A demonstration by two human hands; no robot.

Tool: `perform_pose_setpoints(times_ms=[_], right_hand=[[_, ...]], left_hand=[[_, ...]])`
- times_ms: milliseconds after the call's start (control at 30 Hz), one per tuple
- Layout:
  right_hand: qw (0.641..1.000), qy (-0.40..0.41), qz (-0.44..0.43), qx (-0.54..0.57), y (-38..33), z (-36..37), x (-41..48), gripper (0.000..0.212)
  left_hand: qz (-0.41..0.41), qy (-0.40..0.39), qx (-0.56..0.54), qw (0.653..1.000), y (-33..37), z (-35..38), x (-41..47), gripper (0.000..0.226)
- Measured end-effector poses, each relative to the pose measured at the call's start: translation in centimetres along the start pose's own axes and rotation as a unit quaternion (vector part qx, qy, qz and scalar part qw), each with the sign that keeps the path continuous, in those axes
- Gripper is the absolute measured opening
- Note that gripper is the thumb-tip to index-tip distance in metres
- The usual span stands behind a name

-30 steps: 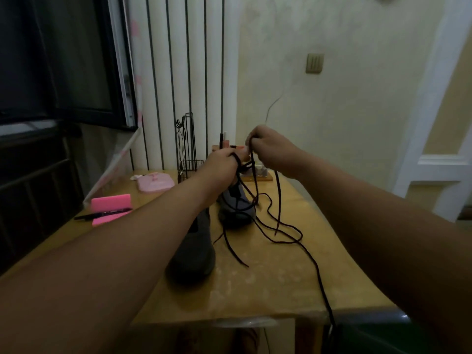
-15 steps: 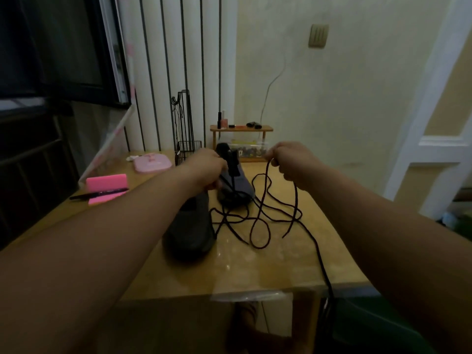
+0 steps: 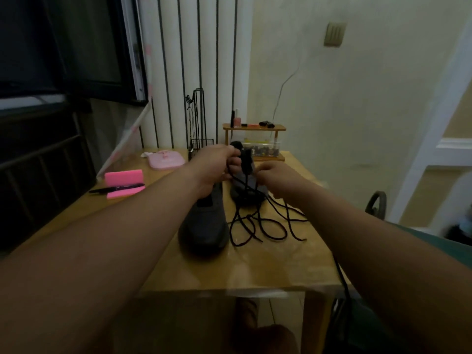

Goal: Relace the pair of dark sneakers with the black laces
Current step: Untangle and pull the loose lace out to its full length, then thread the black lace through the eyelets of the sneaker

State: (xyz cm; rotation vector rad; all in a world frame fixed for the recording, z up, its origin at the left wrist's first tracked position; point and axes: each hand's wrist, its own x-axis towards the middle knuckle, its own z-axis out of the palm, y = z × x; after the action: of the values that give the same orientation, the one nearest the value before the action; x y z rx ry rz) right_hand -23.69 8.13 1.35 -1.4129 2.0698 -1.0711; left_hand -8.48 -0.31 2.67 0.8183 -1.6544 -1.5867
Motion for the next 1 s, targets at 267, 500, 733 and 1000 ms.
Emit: perform_pose_setpoints(times_ms=[267,500,733,1000], right_hand=[[0.944,0.156,0.091,0.277,2.9,-6.0,1.2,0.022],[0.964,0.108,0.017,0.243,5.2,-7.3,1.4,0.028],[0.975,0.099,0.005,0.199,6.5,-6.5,1.9,0.017],[0.978,0.089,0.026,0.186,7.7,-5.8,1.9,0.016]], left_hand=[[0.071,-0.081,0.476,0.873,-2.1,1.0,1.3,0.032],[0.073,-0.155,0.709,0.684,-4.8,2.5,2.3,0.003],[0.043,-0.181,0.729,0.659,-5.3,3.7,3.7,0.015],[-0.019,-0.178,0.776,0.605,-5.7,4.8,4.5,0.019]])
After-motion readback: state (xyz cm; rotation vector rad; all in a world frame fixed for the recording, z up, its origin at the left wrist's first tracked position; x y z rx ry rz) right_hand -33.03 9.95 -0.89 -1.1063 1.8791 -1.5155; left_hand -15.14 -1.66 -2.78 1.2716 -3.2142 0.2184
